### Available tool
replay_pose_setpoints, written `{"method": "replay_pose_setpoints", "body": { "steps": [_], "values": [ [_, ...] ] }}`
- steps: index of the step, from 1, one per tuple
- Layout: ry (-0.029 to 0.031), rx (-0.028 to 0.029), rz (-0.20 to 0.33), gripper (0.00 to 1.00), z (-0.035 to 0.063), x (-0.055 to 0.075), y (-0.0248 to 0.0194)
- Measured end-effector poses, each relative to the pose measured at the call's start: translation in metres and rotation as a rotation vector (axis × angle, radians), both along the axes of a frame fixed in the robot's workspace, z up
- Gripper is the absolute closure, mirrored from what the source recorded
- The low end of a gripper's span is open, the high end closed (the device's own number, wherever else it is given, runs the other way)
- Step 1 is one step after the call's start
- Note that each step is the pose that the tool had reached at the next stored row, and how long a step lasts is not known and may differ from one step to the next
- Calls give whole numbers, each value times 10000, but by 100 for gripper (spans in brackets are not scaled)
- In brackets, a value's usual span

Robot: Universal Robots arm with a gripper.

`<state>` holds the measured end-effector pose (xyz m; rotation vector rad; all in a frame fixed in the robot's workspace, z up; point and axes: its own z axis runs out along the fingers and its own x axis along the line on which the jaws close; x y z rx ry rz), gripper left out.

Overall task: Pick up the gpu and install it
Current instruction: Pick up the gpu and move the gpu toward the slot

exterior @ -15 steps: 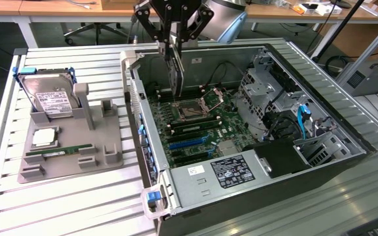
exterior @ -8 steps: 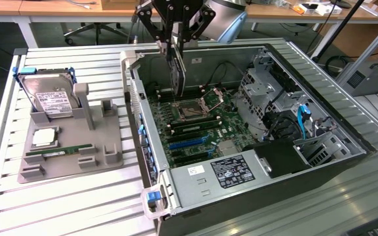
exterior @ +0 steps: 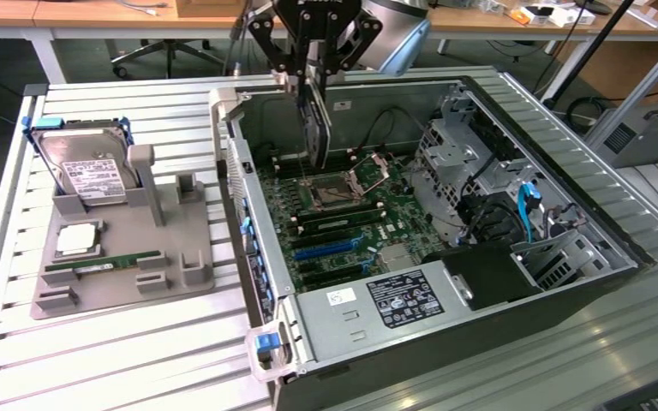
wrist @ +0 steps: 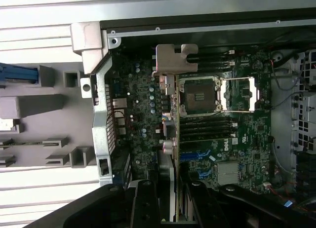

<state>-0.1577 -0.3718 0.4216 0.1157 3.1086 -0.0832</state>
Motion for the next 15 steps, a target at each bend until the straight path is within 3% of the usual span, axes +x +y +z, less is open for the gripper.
{"method": "replay_pose_setpoints", "body": {
  "steps": [15],
  "values": [
    [-1,-19,0,73,-66,91,-2]
  ]
}}
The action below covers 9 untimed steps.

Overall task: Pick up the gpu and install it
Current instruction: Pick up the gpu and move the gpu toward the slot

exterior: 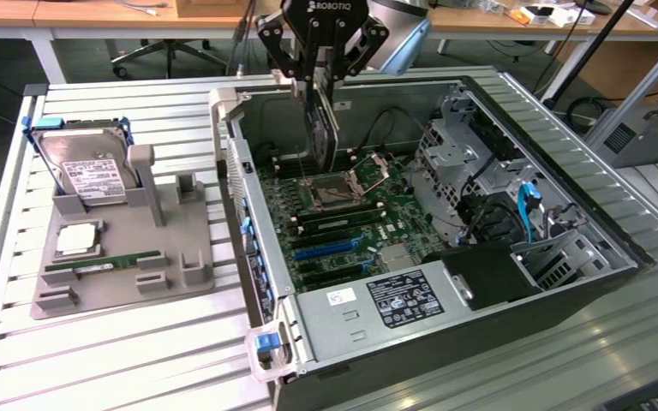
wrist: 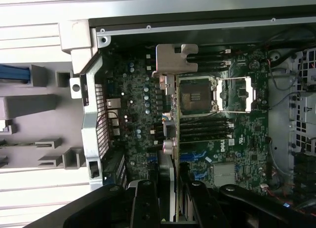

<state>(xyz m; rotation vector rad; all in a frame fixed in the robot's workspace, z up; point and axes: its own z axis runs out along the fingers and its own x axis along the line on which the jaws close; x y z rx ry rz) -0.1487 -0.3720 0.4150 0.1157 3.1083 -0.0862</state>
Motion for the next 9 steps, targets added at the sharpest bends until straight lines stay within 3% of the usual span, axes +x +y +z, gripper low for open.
{"method": "replay_pose_setpoints", "body": {
  "steps": [9],
  "values": [
    [0,-2,0,73,-18,33,-1]
  ]
}}
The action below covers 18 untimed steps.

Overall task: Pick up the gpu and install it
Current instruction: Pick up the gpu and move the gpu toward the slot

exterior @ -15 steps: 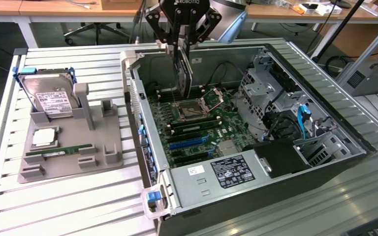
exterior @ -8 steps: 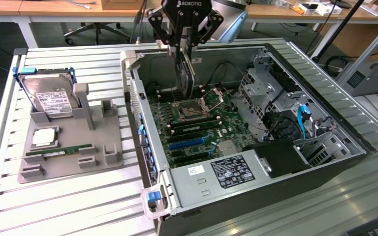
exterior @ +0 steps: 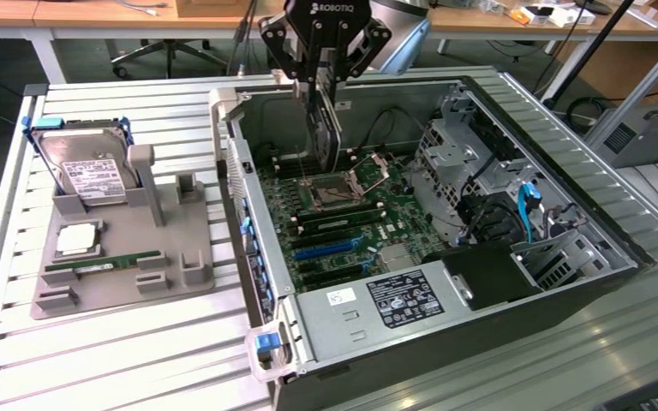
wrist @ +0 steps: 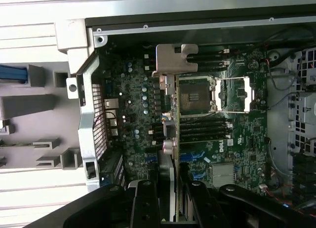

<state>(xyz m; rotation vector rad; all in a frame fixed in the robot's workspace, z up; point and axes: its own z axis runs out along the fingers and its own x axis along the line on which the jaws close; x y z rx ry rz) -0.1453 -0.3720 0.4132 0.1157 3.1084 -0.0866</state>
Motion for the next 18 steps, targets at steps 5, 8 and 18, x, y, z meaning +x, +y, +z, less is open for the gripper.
{"method": "replay_pose_setpoints", "body": {
  "steps": [5,8,18],
  "values": [
    [0,0,0,73,-14,20,-1],
    [1,-2,0,73,-21,23,-3],
    [0,-1,0,73,-57,38,-11]
  ]
}}
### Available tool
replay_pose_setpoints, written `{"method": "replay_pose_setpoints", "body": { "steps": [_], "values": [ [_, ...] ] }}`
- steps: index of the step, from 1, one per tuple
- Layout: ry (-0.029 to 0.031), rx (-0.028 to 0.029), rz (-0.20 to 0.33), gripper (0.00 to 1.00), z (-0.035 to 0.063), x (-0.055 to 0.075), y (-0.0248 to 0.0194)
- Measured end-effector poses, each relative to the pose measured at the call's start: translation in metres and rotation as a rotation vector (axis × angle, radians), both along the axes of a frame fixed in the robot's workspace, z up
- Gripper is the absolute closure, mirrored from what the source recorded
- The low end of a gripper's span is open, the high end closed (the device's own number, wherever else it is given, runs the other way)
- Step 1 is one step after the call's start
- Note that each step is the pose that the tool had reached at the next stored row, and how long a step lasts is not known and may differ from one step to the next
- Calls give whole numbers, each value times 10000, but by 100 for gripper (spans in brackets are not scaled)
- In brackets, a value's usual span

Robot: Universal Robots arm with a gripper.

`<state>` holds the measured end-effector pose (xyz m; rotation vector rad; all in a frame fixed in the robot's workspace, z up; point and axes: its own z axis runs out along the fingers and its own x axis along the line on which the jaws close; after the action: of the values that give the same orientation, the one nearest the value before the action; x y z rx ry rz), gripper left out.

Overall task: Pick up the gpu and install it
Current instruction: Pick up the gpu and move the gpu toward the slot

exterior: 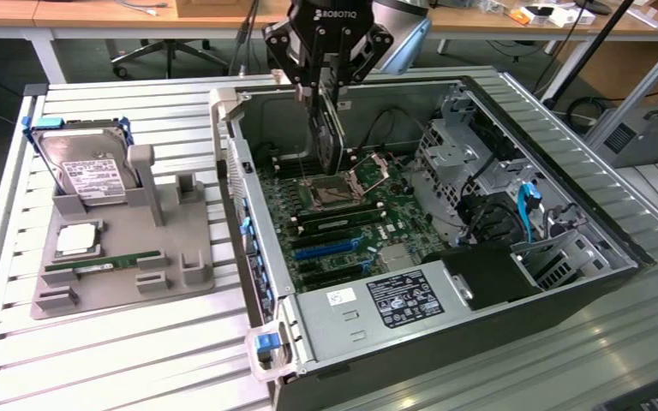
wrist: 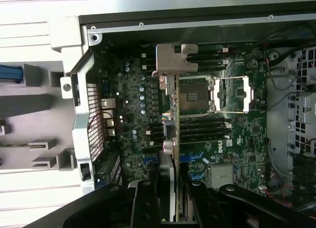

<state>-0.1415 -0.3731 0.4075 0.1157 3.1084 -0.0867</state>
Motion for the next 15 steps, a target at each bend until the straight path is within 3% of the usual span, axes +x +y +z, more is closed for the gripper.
{"method": "replay_pose_setpoints", "body": {
  "steps": [15],
  "values": [
    [0,-7,0,73,-48,18,-4]
  ]
}}
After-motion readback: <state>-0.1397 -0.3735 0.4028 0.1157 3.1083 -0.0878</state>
